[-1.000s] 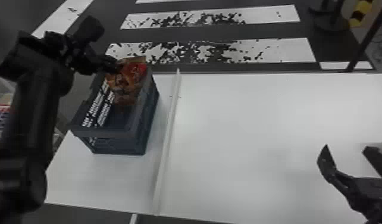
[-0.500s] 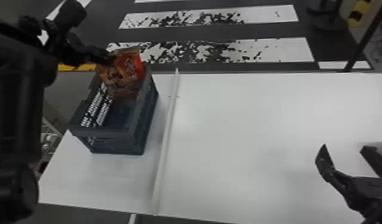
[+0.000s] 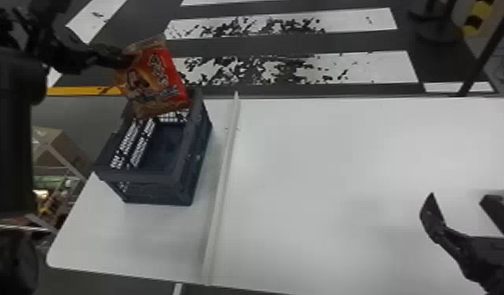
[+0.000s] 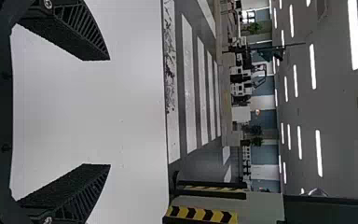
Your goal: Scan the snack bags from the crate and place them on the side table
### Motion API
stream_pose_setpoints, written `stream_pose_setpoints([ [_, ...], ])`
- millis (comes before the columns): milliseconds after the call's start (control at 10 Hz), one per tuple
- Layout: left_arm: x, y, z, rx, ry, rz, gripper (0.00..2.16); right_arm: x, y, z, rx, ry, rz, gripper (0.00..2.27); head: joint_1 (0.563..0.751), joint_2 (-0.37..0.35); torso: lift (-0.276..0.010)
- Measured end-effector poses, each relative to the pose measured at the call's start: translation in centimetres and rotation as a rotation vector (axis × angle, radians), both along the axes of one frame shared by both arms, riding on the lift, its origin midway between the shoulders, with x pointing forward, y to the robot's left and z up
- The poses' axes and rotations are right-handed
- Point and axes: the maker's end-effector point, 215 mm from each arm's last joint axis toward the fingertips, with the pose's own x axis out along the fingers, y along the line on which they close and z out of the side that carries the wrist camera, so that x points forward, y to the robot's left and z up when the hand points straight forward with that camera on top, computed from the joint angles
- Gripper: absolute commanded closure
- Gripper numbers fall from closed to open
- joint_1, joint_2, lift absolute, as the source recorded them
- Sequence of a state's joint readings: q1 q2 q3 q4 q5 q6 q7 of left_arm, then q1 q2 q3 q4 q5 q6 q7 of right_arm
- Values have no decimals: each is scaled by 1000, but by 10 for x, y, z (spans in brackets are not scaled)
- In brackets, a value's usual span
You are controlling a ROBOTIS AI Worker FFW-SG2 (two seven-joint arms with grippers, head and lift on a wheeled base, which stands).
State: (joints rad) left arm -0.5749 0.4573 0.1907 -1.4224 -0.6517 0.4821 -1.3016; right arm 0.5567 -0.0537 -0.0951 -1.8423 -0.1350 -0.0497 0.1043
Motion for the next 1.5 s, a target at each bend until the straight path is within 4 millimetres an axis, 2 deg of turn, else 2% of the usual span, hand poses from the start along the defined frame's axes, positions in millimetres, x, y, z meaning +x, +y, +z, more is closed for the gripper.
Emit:
stream_pose_setpoints([
  [200, -9, 7, 36, -57, -59, 45, 2142, 0, 0, 0, 0, 0, 1, 53, 695, 185, -94],
  [500, -25, 7, 90, -168, -147, 113, 2142, 0, 1, 2, 0, -2, 2, 53, 695, 190, -94],
  [700, -34, -2, 111, -256, -173, 169, 2142, -1, 3, 3, 1, -4, 4, 53, 695, 184, -94],
  [800, -36, -10, 112, -311, -174, 199, 2142, -1, 3, 3, 2, -5, 5, 53, 695, 176, -94],
  [900, -36, -23, 106, -373, -163, 219, 2142, -1, 3, 4, 2, -6, 5, 53, 695, 168, -94],
  [1100, -36, -58, 78, -493, -104, 262, 2142, -1, 2, 5, 1, -6, 4, 53, 695, 125, -94],
  [1400, -27, -142, 28, -649, 35, 258, 2142, -3, -1, 7, -4, -5, 0, 53, 695, 35, -94],
  [1500, -25, -176, 11, -694, 91, 243, 2142, -4, -3, 8, -6, -7, -2, 53, 695, -6, -94],
])
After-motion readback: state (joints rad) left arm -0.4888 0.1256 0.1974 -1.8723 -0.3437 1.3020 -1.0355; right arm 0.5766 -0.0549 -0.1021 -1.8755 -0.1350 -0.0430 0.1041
